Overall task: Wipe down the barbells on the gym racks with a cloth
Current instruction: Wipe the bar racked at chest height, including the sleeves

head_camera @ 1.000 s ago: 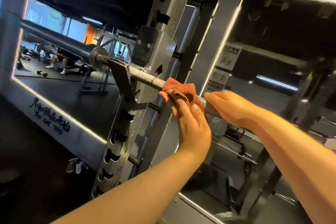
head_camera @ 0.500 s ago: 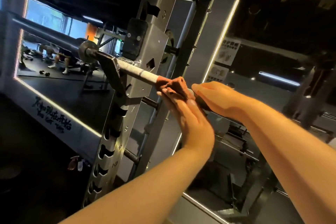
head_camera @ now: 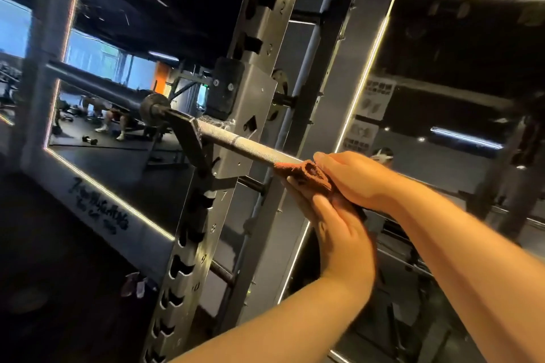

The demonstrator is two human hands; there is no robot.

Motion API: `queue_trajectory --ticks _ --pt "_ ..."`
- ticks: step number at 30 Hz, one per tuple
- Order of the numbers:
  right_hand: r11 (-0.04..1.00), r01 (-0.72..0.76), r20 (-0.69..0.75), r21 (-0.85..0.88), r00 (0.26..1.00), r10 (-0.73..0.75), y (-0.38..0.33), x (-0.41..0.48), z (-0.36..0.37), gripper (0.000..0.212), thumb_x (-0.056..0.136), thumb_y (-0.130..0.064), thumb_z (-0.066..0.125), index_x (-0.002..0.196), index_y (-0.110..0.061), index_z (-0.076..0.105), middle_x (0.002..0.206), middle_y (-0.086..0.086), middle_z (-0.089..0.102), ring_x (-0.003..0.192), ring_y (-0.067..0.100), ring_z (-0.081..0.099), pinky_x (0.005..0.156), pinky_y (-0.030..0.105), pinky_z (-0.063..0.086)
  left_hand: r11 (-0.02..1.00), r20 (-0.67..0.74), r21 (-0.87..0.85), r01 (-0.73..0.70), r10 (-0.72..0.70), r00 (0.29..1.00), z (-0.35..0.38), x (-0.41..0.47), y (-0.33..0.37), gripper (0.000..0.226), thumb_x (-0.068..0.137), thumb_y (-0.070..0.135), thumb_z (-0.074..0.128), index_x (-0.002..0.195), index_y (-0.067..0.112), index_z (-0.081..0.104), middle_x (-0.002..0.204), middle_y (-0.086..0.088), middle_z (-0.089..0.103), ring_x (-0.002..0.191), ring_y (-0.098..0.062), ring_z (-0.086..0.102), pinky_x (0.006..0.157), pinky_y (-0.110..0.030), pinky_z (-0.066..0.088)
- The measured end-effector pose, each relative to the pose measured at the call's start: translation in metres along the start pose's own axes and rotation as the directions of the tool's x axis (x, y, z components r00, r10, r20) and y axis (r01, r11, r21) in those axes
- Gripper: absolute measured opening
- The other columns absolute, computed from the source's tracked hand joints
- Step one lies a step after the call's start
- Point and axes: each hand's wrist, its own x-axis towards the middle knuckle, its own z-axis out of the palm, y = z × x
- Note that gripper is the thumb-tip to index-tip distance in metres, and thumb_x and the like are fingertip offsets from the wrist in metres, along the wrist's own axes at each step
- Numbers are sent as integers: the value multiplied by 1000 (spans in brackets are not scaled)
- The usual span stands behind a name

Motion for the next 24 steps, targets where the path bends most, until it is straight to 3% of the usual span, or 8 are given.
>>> queue_trajectory --ticks 3,6,8,10,13,15,17,24 --pt "1000 -14 -10 5 1000 14 -3 0 0 48 110 -51 29 112 -18 65 96 -6 63 86 6 56 76 24 38 998 -10 21 -67 67 998 -6 19 17 38 108 36 34 146 32 40 130 7 56 96 19 58 74 3 44" --pt "997 2 -30 -72 1000 -5 -8 -3 2 47 111 -48 27 123 -18 62 107 1 62 89 10 55 79 29 40 967 -193 98 -235 250 949 -20 53 40 43 110 26 33 154 23 30 151 -8 42 125 0 53 83 4 36" --pt "990 18 -26 -137 999 -22 -9 -6 2 48 112 -44 25 127 -15 61 116 9 64 102 22 59 85 34 43 950 -322 93 -297 311 894 -29 80 51 57 111 35 32 162 34 6 166 -1 17 142 -16 40 101 -13 40" --pt "983 23 -23 -181 999 -27 -9 -7 3 46 113 -40 24 126 -13 60 119 12 64 107 28 59 92 39 46 915 -346 187 -359 403 848 -33 94 51 58 109 40 32 159 41 4 168 3 9 143 -15 37 115 -31 37" --pt "989 10 -43 -150 999 -16 -7 -5 2 46 112 -40 27 119 -13 63 113 10 66 105 27 61 96 43 48 754 -80 399 -521 595 800 -29 74 34 58 110 24 34 162 29 8 169 11 -4 150 4 12 118 -14 21" --pt "991 20 -45 -132 999 -26 -3 -2 3 44 111 -40 30 111 -15 66 107 6 68 100 24 63 96 44 51 617 136 523 -588 620 773 -31 62 20 48 110 25 31 158 23 25 169 5 5 151 6 0 122 -18 17" --pt "991 27 -52 -133 998 -34 -1 -1 3 42 110 -42 32 103 -19 67 100 3 69 94 21 64 94 46 53 473 291 611 -635 612 736 -45 69 17 41 108 32 29 146 23 40 160 2 27 153 -2 6 125 -38 20" --pt "979 2 -68 -206 998 -16 -4 -1 4 43 109 -49 27 104 -25 63 100 2 67 91 18 62 93 42 53 1 624 676 -737 530 574 -103 122 74 33 102 25 38 125 13 58 126 -3 59 130 -22 47 125 -51 14"
